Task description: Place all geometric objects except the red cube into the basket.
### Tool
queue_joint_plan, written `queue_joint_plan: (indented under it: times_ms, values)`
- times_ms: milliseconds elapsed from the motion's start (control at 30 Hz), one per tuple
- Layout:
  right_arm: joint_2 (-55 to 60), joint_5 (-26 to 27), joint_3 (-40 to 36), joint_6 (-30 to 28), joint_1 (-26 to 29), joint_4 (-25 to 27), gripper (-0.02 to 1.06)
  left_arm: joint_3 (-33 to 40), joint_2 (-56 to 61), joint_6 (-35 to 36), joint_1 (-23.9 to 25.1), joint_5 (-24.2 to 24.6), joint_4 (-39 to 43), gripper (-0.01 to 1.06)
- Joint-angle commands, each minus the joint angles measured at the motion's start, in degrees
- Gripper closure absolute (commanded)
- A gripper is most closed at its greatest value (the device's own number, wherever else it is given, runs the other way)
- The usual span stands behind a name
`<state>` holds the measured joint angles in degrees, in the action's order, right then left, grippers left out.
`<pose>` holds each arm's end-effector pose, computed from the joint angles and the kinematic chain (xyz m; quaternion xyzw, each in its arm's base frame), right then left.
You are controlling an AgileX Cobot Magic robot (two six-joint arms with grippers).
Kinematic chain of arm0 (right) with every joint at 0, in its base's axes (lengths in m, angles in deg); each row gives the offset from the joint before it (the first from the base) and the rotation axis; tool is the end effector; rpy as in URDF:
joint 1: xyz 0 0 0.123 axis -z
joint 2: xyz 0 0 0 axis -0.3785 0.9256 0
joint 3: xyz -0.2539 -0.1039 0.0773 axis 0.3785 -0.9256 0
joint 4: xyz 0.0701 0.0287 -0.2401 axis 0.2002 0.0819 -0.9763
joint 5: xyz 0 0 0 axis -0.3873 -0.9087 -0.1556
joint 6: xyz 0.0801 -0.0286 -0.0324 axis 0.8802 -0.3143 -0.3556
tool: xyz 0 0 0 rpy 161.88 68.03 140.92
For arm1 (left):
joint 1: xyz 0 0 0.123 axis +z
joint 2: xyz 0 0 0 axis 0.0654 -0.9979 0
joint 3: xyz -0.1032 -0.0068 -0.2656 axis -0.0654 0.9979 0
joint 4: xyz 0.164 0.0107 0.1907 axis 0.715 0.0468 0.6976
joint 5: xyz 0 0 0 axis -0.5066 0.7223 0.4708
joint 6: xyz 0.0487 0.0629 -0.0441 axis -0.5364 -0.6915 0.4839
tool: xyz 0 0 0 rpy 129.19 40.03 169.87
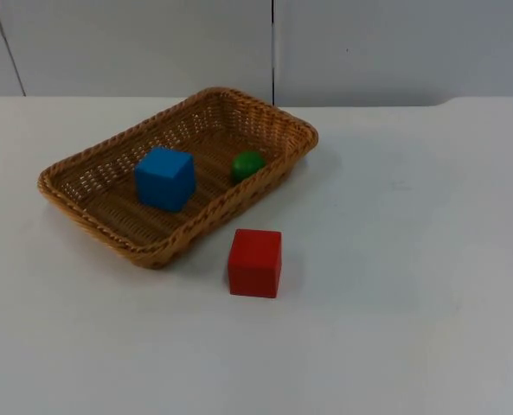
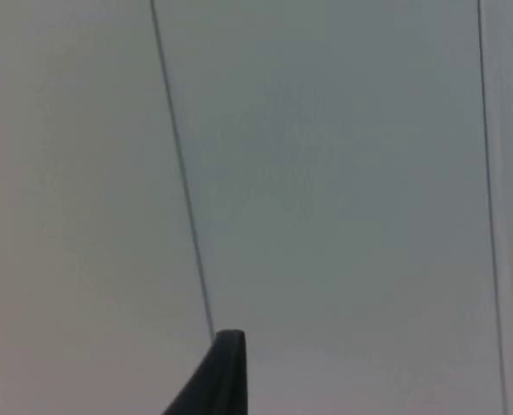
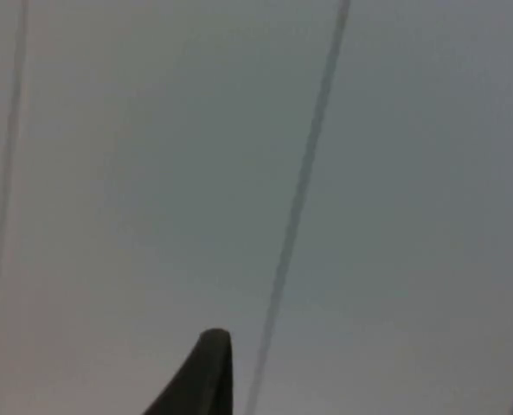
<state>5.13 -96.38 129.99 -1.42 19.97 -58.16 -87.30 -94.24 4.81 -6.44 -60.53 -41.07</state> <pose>-0.0237 -0.0123 0.4423 -0.0397 0.6304 -0.1162 0.7665 0.0178 -0.0009 0.4345 0.0440 0.6256 0.0180 0.7787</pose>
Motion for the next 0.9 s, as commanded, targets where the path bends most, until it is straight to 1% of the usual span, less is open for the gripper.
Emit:
queue_joint_plan:
  times_ms: [0,67,100,233,333,367,467,500,533,567,600,667,700,767,833,867]
  values:
    - [-3.72,-2.39,0.78,-0.44,2.55,-1.93,0.01,-0.72,3.06,1.35,0.15,3.59,2.23,0.0]
    - [-5.73,-4.43,1.0,-0.58,3.31,-0.64,0.01,-0.66,4.86,1.35,0.15,6.33,1.93,0.0]
    - [-6.33,-5.27,1.0,-1.39,3.81,0.82,0.01,-0.66,5.4,1.51,0.15,7.26,1.8,0.0]
    - [-8.66,-8.39,1.0,-3.16,3.81,1.01,0.01,-0.66,8.0,3.08,0.15,7.53,1.8,0.0]
    - [-10.97,-9.5,1.0,-3.91,3.71,0.43,0.01,-0.66,10.8,3.08,0.15,8.99,2.19,0.0]
    - [-11.95,-9.92,1.0,-4.17,3.71,0.43,0.01,-0.66,12.44,3.08,0.3,10.43,2.87,0.0]
    - [-13.06,-11.91,1.0,-4.31,3.71,2.15,0.01,-0.66,17.38,3.33,1.87,17.61,3.86,0.0]
    - [-13.06,-11.91,1.0,-4.31,3.71,2.15,0.01,-0.66,17.38,3.33,1.87,17.61,3.86,0.0]
    - [-13.06,-12.8,0.77,-4.78,3.71,3.31,0.01,-0.55,17.73,2.42,2.12,19.42,3.86,0.0]
    - [-13.06,-13.76,0.48,-5.21,3.71,3.81,0.01,-0.77,17.73,-0.66,1.85,22.05,4.1,0.0]
    - [-13.06,-15.04,0.08,-5.36,3.71,4.11,0.01,-1.01,17.73,-2.25,1.28,23.19,4.1,0.0]
    - [-13.06,-16.13,-2.12,-5.45,3.71,5.11,0.01,-1.01,17.73,-2.33,-0.39,23.31,4.1,0.0]
    - [-13.06,-16.13,-2.12,-5.45,3.71,5.11,0.01,-1.01,17.73,-2.33,-0.39,23.31,4.1,0.0]
    - [-13.06,-17.56,-4.55,-5.45,3.71,8.07,0.01,-0.9,17.73,-0.62,-0.85,25.54,3.93,0.0]
    - [-13.06,-19.73,-7.94,-5.84,3.71,10.93,0.01,0.19,17.73,1.13,-0.85,29.39,3.73,0.0]
    - [-13.06,-19.73,-7.94,-5.84,3.71,10.93,0.01,0.19,17.73,1.13,-0.85,29.39,3.73,0.0]
